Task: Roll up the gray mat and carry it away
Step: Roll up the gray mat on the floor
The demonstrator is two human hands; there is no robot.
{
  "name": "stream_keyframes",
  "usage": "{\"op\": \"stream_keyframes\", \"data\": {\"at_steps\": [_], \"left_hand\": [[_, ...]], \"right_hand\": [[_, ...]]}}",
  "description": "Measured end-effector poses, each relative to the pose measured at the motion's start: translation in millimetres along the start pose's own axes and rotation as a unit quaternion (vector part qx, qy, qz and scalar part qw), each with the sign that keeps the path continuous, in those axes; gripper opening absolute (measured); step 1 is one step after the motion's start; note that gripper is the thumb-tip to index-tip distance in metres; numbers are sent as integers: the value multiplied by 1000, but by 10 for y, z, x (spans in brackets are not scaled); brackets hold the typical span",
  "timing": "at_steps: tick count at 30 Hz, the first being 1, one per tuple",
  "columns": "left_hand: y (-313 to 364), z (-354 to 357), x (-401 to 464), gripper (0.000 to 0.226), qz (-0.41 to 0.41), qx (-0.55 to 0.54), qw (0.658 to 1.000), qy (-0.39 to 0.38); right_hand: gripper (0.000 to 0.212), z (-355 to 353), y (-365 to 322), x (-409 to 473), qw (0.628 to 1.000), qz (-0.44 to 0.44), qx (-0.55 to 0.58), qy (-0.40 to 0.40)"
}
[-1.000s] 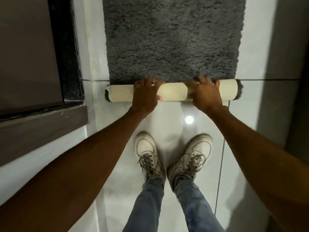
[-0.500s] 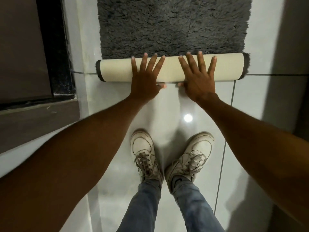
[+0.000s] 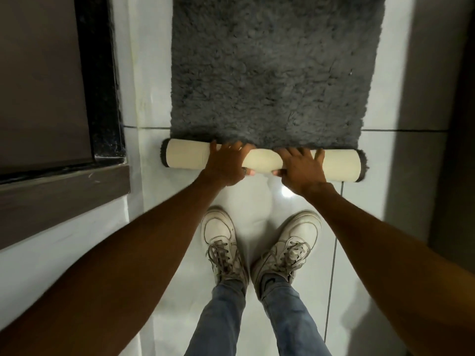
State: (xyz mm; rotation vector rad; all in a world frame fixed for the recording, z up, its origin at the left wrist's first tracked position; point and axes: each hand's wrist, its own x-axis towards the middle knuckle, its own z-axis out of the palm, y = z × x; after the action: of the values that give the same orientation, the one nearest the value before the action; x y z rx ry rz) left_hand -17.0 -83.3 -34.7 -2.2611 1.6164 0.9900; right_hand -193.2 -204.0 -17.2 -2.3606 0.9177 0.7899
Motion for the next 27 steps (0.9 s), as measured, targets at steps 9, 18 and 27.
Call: {"op": "stream_keyframes", "data": {"at_steps": [9, 18, 27], "left_hand": [[120, -142, -39, 42, -17, -39, 973, 228], [-67, 9, 218, 110, 57, 52, 984, 163], [-42, -335, 576, 89, 7, 93, 981, 170]], "right_hand": [[40, -349, 28, 164, 985, 27, 50, 160], [115, 42, -13, 178, 992, -24, -71, 105], [81, -206, 19, 557, 988, -5, -42, 151]]}}
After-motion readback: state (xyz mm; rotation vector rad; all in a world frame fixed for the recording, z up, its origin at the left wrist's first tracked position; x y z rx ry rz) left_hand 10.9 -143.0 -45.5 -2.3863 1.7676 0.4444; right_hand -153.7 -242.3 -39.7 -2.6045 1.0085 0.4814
